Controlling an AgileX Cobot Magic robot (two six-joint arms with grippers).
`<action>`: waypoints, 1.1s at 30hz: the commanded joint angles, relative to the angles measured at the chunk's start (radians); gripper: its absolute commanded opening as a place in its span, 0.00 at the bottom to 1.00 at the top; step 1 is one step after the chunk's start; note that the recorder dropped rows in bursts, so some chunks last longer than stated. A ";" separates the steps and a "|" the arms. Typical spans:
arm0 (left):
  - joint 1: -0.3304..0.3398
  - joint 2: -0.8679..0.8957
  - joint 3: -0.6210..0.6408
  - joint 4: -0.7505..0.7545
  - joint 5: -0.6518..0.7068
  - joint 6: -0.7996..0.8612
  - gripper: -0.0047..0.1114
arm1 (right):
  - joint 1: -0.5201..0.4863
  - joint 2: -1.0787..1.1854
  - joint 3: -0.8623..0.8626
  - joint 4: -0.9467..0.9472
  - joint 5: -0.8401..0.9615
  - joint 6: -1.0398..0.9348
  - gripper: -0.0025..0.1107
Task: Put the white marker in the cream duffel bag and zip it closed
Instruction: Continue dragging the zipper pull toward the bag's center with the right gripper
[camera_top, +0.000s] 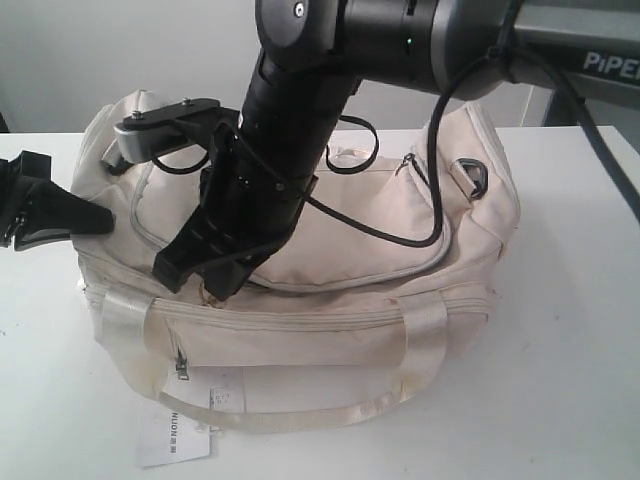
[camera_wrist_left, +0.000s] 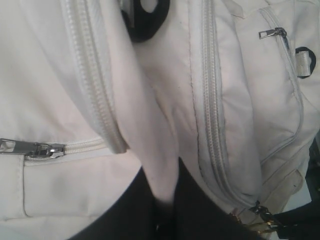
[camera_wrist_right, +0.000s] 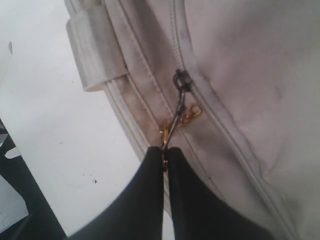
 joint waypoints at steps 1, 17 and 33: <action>0.000 -0.008 0.001 -0.045 -0.005 0.010 0.04 | 0.000 -0.037 0.024 -0.019 0.032 -0.011 0.02; 0.000 -0.008 0.001 -0.045 -0.005 0.010 0.04 | 0.000 -0.084 0.072 -0.098 0.032 -0.009 0.02; 0.000 -0.008 0.001 -0.048 -0.005 0.012 0.04 | -0.040 -0.144 0.163 -0.141 0.032 -0.005 0.02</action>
